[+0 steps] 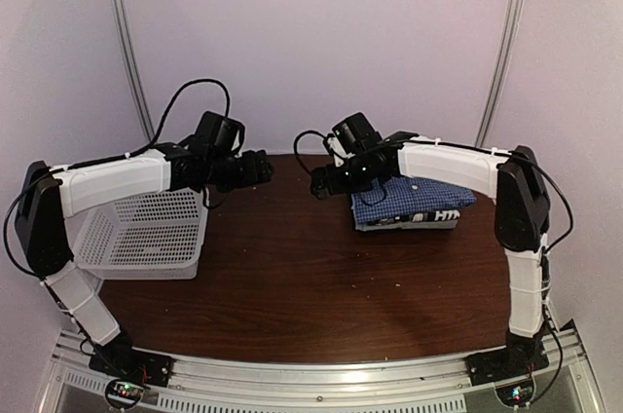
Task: Fold and stack the long sleeve shirts
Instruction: Move the square-folded shirt to the corner of the board.
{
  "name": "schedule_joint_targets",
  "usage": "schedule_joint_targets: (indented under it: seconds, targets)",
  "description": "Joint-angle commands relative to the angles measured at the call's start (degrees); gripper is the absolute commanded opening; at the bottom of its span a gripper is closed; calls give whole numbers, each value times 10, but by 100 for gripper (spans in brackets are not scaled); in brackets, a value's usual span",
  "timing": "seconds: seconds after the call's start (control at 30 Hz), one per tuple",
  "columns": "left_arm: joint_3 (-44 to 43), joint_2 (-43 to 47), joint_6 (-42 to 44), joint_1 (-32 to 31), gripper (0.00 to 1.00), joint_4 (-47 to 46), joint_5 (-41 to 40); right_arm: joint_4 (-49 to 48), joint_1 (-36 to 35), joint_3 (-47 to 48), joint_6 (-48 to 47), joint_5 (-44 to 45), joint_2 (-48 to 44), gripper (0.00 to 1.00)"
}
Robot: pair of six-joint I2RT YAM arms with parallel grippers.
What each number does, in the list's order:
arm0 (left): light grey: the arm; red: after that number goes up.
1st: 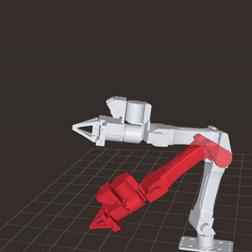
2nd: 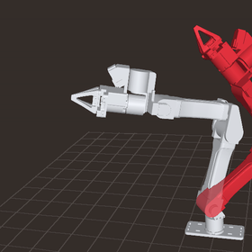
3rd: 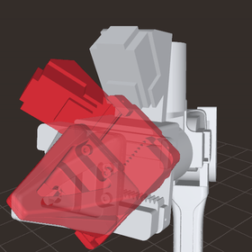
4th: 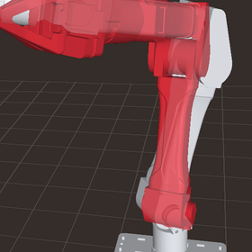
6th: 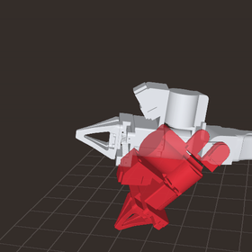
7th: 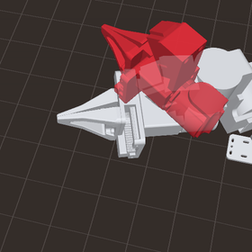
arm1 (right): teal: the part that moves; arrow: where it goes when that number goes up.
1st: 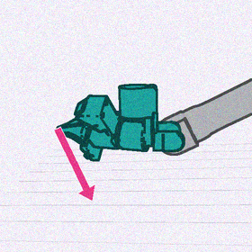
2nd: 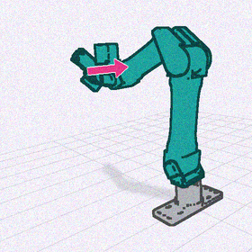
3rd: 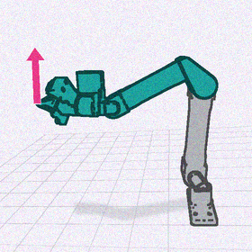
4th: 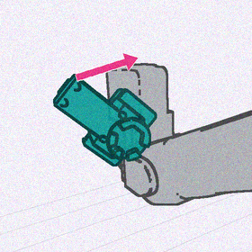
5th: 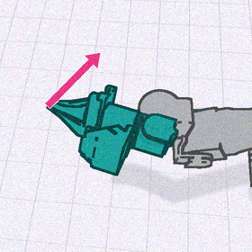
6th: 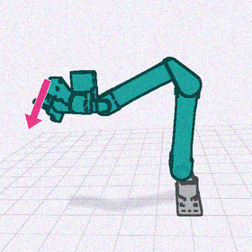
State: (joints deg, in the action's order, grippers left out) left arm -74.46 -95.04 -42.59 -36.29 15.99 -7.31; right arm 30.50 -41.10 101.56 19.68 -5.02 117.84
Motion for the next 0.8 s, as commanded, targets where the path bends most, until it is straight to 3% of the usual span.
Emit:
schedule_joint_targets:
  seconds: [0.0,0.43,0.77]
  targets:
    - [29,34,-2,9,82,-29,-6,-5,-7,51,26,-10,56,97]
    - [50,37,1,17,82,-38,18,-15,5,66,55,34,150,100]
    - [46,32,5,17,82,-39,27,-35,50,35,62,47,165,100]
